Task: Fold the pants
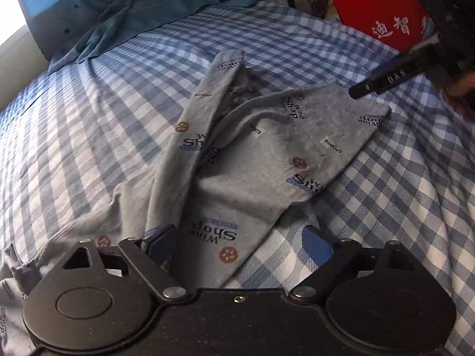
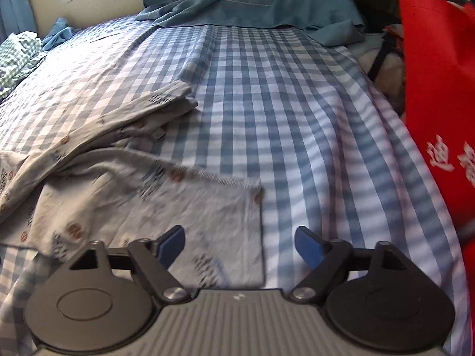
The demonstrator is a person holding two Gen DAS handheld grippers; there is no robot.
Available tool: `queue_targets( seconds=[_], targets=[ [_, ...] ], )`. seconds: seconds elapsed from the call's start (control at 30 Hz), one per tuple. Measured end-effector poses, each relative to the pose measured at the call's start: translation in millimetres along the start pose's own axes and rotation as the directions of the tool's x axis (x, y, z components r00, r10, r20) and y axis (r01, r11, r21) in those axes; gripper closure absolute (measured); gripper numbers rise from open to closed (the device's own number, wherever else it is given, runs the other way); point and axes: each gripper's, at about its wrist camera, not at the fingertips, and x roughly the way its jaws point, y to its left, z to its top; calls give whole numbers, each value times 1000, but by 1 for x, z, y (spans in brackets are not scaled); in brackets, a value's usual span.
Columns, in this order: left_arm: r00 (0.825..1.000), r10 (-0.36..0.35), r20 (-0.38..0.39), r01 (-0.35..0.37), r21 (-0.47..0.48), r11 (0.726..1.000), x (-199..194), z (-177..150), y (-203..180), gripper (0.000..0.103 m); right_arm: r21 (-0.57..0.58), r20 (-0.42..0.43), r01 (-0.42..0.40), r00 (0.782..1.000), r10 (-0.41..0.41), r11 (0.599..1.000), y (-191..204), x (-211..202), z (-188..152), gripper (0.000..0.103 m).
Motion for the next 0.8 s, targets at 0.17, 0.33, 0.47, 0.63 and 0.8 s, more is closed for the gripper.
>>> queue_targets(
  seconds=[0.17,0.33,0.47,0.63,0.8],
  targets=[
    [998,-21,-58,23,20,1000,23,16,-13,28,-36,-54,-47,997,45,998,-11,38,24,41],
    [992,-63,-106,60,-31,998,41,23,-8,67,-39,-90,-90,992,86,995,-11,55,32,52],
    [989,-101,-107,89,-114,989,43,27,-2,100,-67,-103,-122,988,115,990,-7,53,39,91],
    [993,-96,-70,88,-113,990,26,29,-4,102,-212,-87,-68,995,51,975,1,41,58,96],
    [995,-81,-66,77,-60,995,25,28,-12,103,-276,-108,-45,994,15,960,-2,45,80,96]
  ],
)
